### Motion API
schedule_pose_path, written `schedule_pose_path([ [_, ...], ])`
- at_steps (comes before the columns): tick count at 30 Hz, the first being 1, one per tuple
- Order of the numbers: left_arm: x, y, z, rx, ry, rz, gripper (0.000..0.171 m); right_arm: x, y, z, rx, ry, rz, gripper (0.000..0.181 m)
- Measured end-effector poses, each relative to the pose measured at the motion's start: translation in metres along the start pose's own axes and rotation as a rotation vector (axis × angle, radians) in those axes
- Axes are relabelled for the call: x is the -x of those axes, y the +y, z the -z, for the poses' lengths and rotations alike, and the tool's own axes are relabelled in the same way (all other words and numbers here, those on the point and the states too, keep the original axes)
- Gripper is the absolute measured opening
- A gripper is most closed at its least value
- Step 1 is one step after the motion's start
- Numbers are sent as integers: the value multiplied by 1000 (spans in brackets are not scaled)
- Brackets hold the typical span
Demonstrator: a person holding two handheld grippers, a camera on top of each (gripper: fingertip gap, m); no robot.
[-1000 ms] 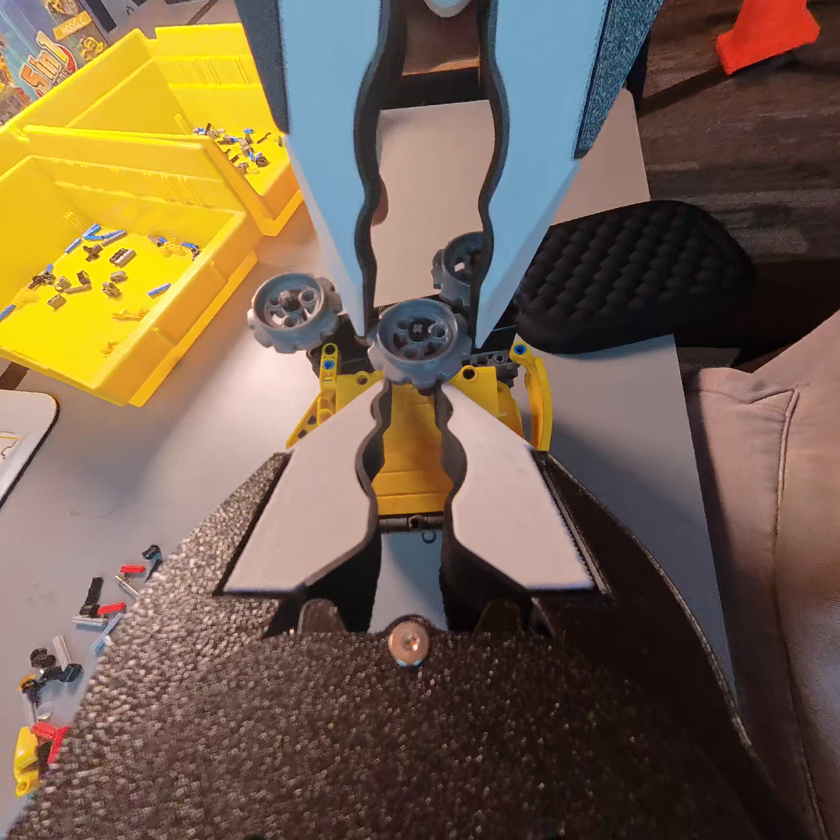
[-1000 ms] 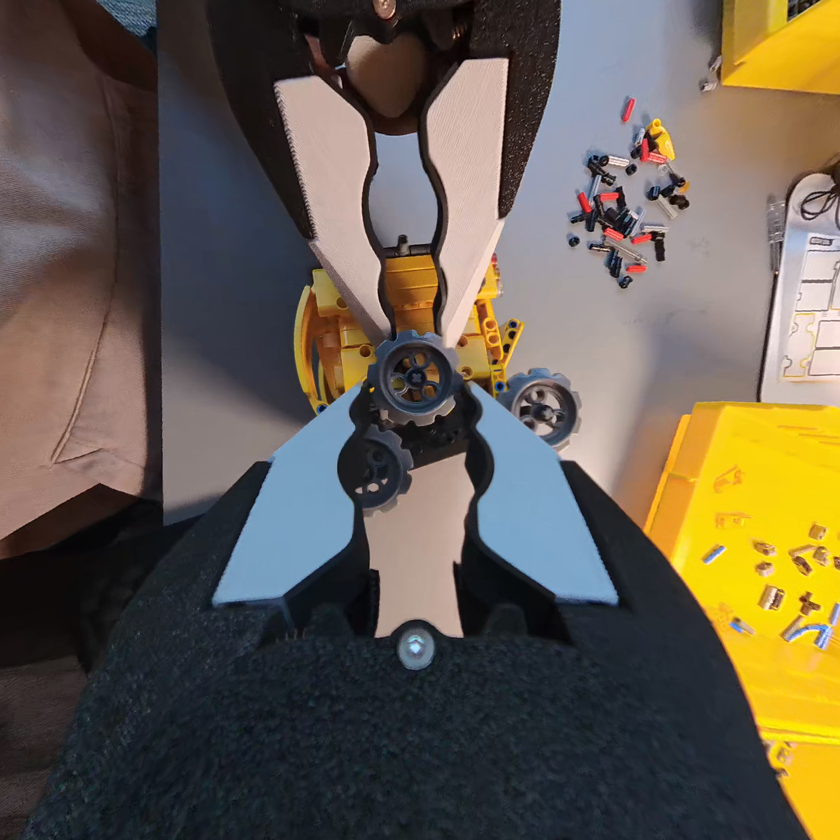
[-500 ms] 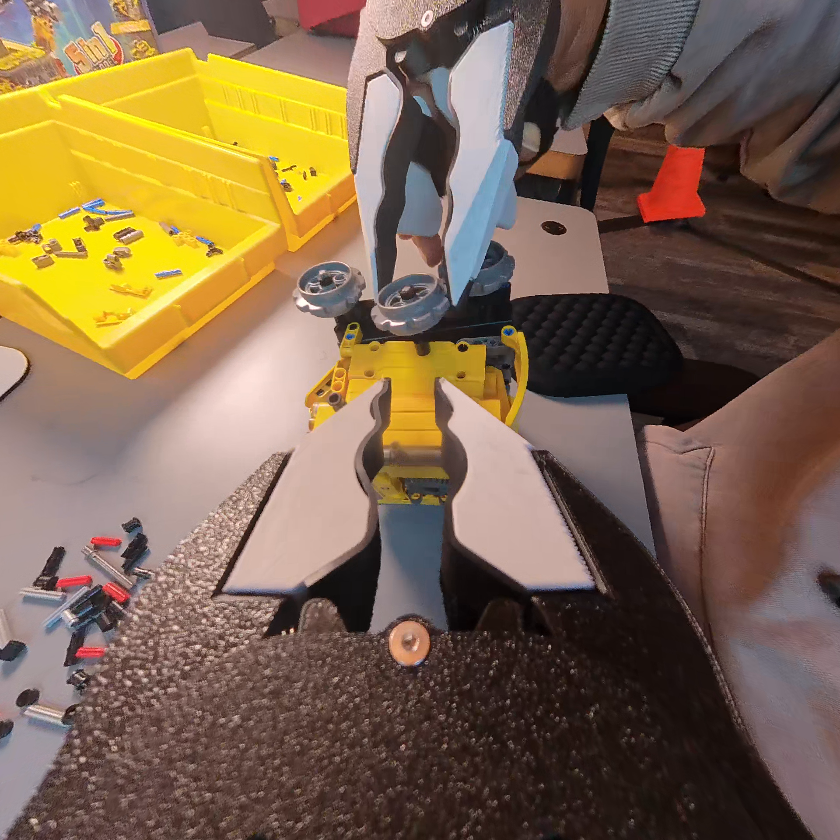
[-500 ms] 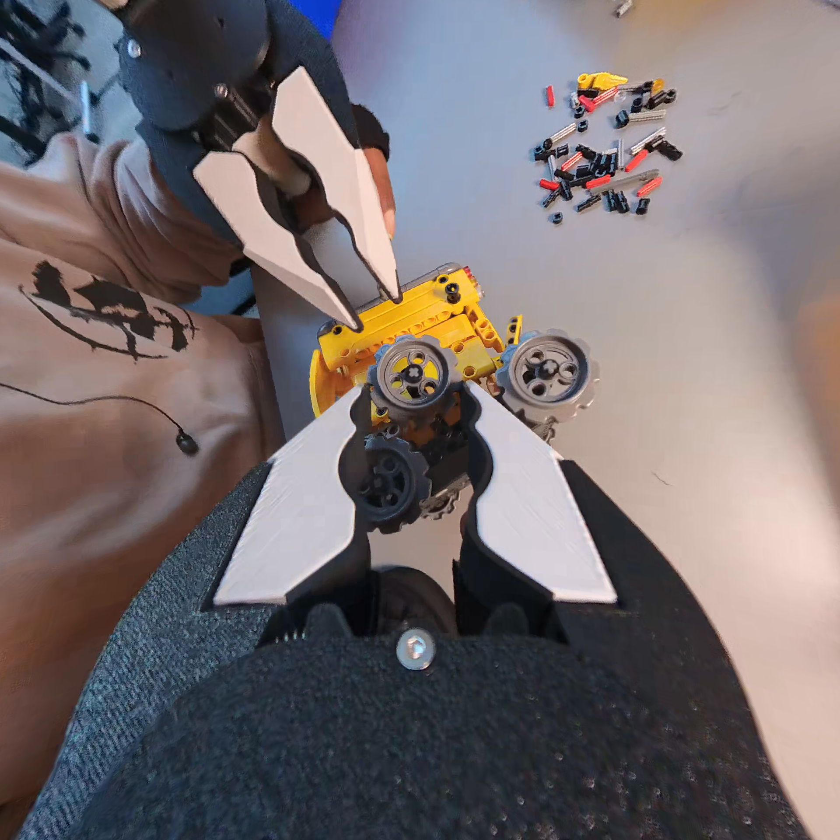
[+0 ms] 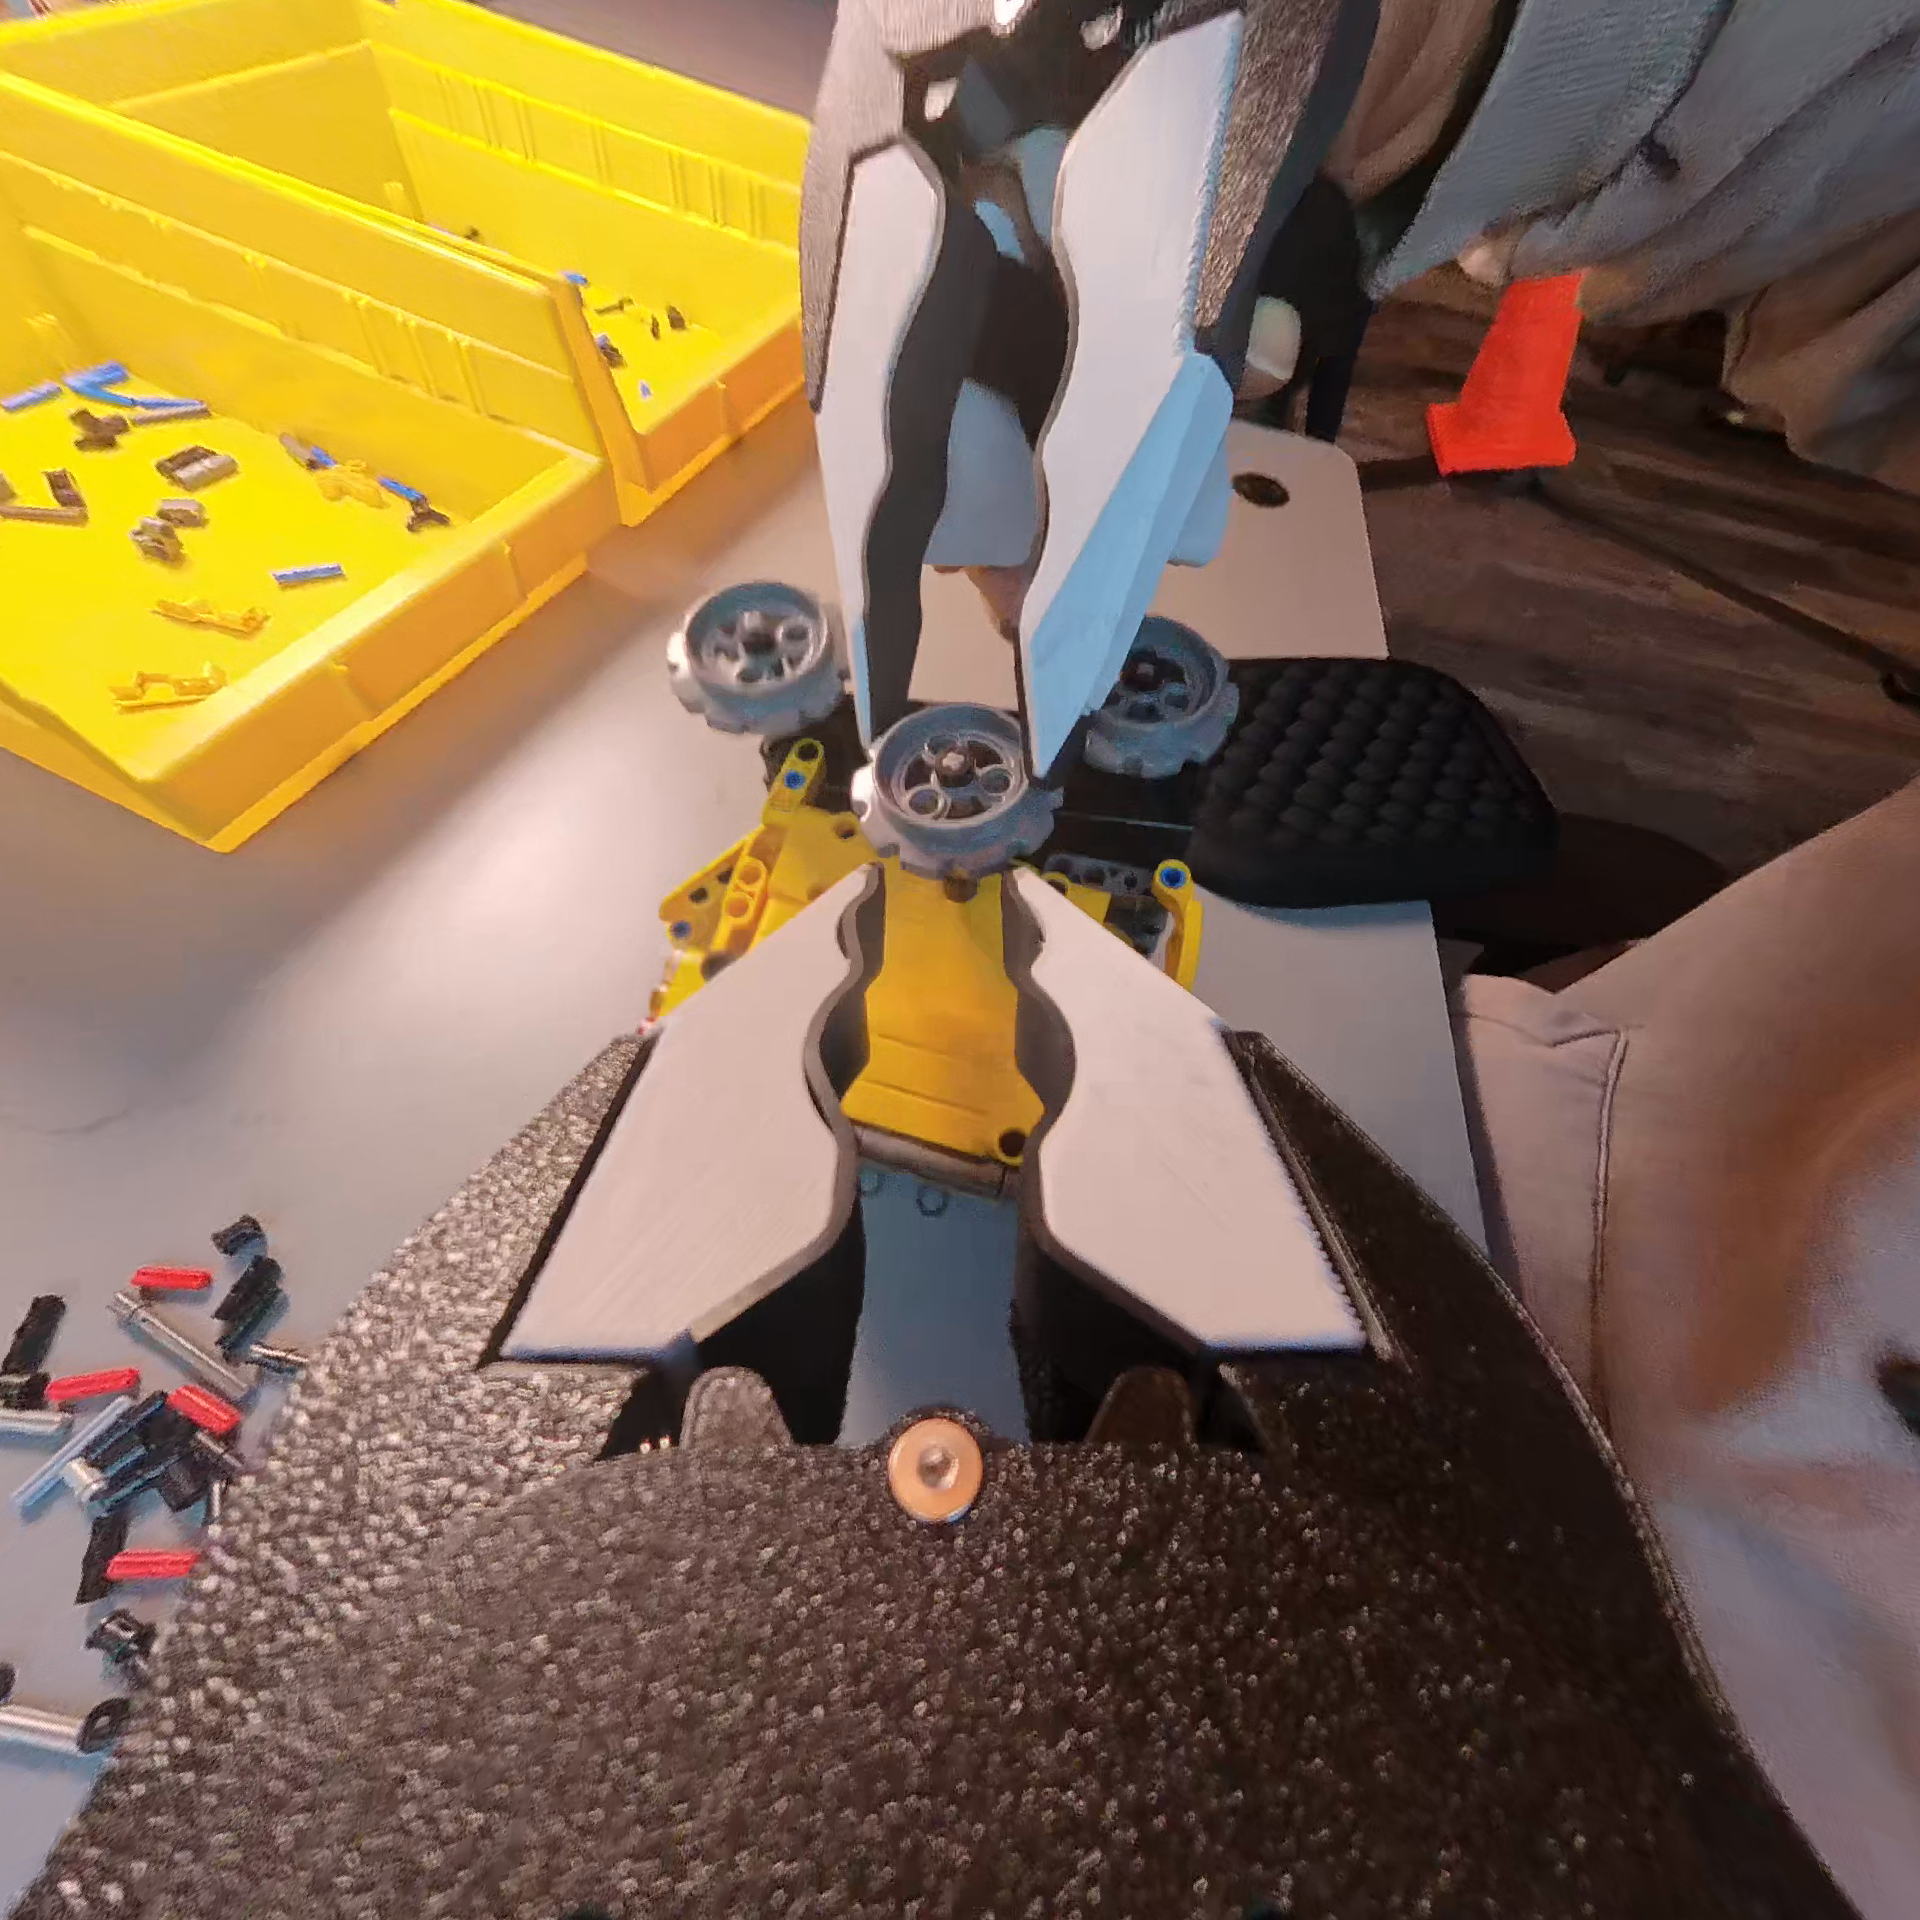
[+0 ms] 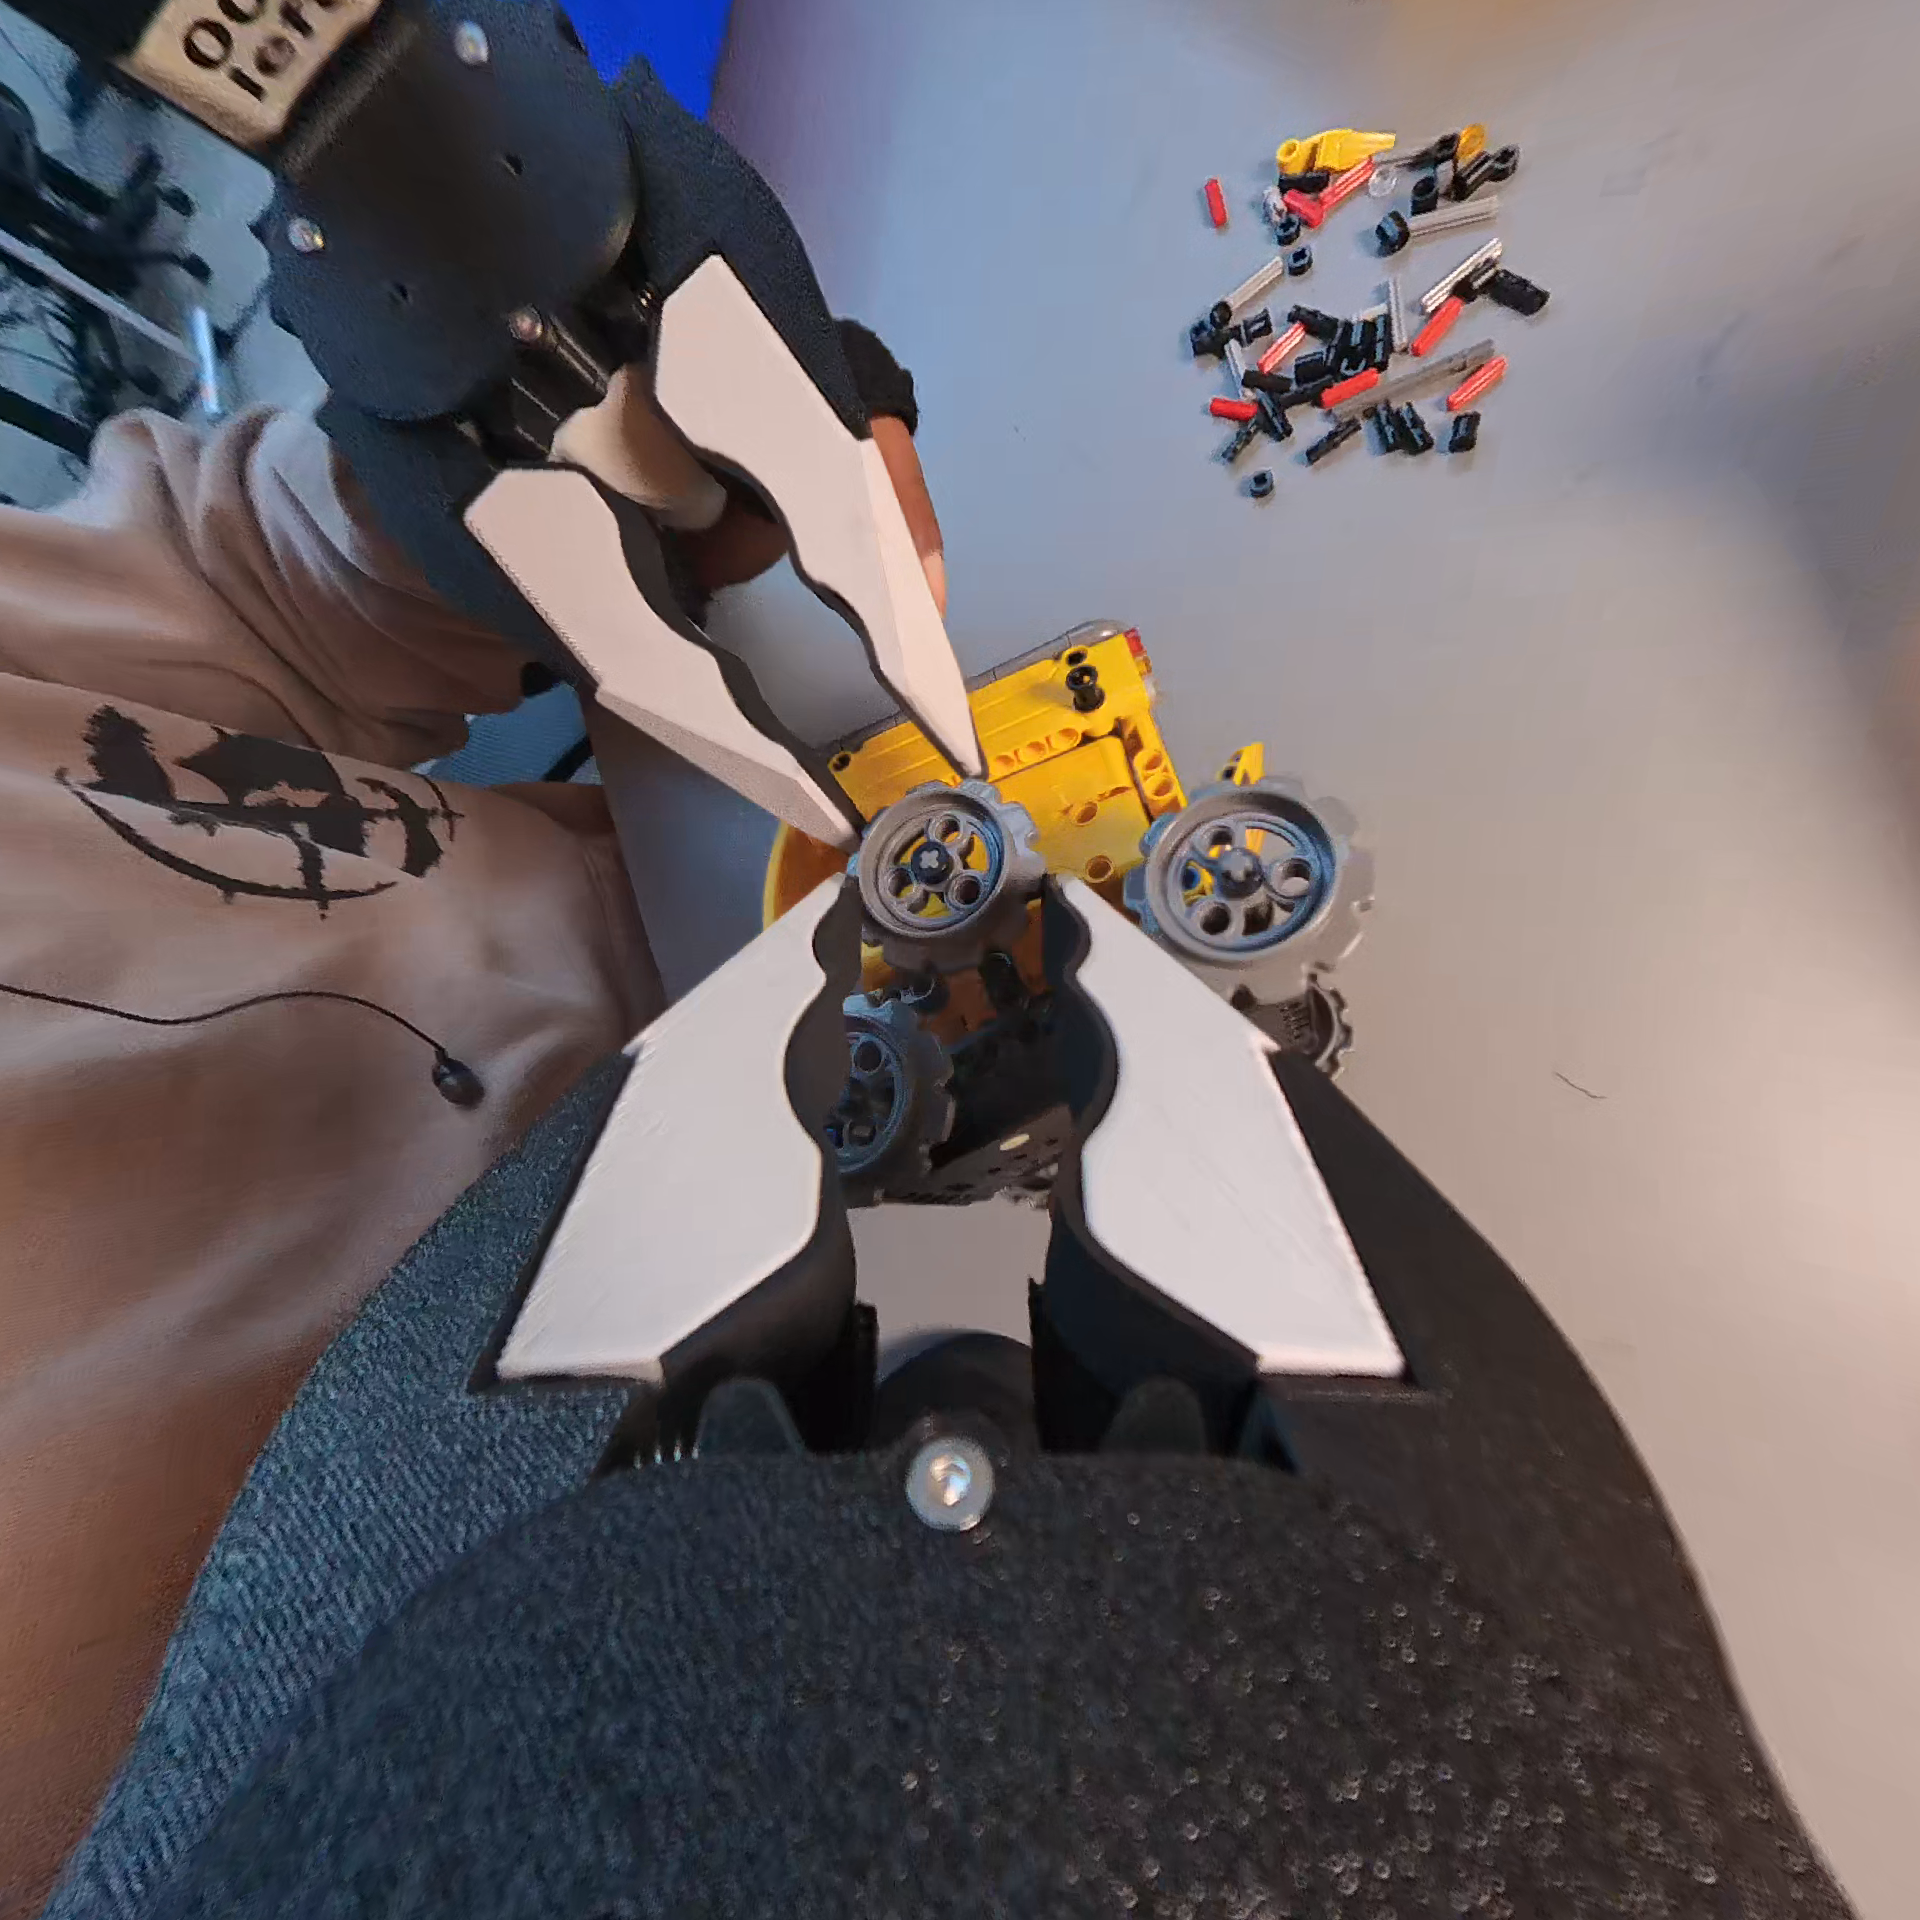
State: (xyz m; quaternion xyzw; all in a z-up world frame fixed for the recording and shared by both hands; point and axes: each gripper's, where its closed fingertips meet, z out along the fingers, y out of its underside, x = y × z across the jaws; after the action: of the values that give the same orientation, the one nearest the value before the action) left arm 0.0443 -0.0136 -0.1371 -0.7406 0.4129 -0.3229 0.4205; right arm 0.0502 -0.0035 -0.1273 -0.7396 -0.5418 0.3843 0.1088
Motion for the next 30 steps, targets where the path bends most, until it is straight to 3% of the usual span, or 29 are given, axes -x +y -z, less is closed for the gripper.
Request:
schedule_pose_path([
  [8,-6,10,-16,17,-1,-58,21,10,10,2,39,74,228,36],
  [12,-8,8,-18,7,-22,-120,24,17,22,-2,148,182,500,58],
  [15,-13,11,-20,21,-24,-187,22,11,25,-5,214,317,622,54],
  [17,-16,11,-21,24,-23,-227,18,5,23,-6,221,376,626,40],
  [30,-22,10,-25,55,6,-280,11,12,22,-9,134,340,645,38],
])
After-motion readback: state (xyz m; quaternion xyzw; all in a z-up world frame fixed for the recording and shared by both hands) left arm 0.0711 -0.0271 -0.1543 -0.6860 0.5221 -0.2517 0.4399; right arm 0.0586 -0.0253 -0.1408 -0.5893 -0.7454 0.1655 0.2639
